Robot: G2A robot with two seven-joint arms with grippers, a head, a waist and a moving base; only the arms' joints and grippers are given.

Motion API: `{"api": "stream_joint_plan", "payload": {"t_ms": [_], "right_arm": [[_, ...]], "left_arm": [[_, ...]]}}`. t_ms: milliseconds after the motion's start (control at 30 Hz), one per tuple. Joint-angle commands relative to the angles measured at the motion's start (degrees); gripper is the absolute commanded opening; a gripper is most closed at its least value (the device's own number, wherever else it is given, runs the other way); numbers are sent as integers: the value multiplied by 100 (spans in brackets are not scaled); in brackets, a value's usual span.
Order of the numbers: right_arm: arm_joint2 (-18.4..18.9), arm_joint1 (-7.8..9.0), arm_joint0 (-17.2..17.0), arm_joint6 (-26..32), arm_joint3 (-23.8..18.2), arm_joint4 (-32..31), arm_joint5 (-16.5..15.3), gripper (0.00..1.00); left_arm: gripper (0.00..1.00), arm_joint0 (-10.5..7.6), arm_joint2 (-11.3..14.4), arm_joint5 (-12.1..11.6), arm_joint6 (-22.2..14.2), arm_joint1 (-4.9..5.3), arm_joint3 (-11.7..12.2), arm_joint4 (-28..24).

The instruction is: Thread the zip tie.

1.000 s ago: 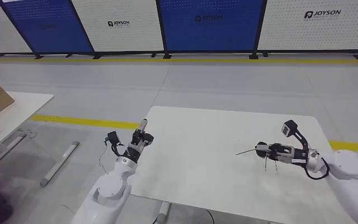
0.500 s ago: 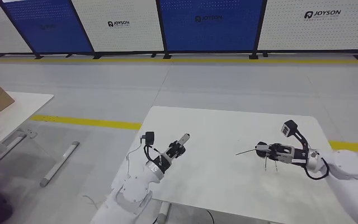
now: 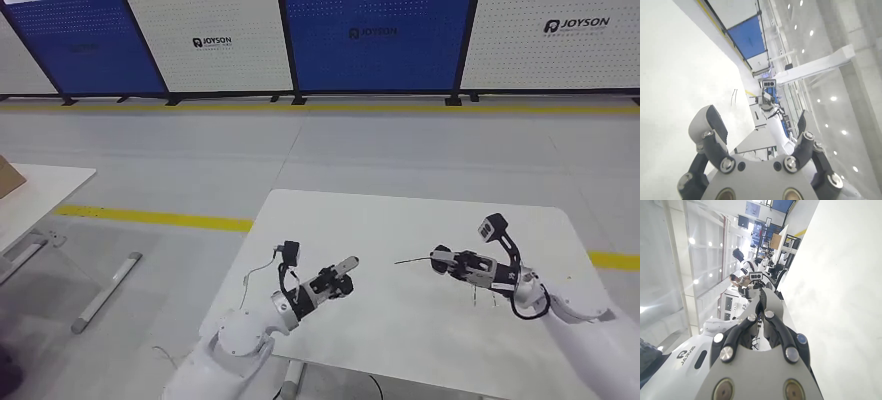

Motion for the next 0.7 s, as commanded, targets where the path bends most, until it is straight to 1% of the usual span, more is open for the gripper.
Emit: {"api": "stream_joint_plan", "payload": {"t_ms": [0,33,300,367,400,433,500,600,667], "right_arm": [[-143,-102,98,321,127,170,175,0],[-143,-102,98,321,127,170,175,0],[-143,-102,98,321,127,170,175,0],[-64,-117,-28,-38,19,230,39,0],[-50,-124,-72,-134,-48,189,12,0],[-52,-150,-147,-294,-152,198,-44,0],[-113,-211,-227,-579,-275,129,-114,0],[-267,-343,-265,-1025,-381,-53,-142,0],[-399,-443,-238,-1193,-353,-153,-57,0]], "left_arm": [[100,-207,291,123,-82,-19,137,237],[100,-237,319,119,-97,-20,160,291],[100,-237,319,119,-97,-20,160,291],[100,-237,326,118,-93,-22,161,262],[100,-247,354,117,-113,-29,182,123],[100,-315,370,152,-220,-36,267,-107],[100,-458,419,170,-186,-56,423,-284],[100,-699,640,209,-114,-112,667,-562],[100,-913,801,269,98,-165,867,-714]]}}
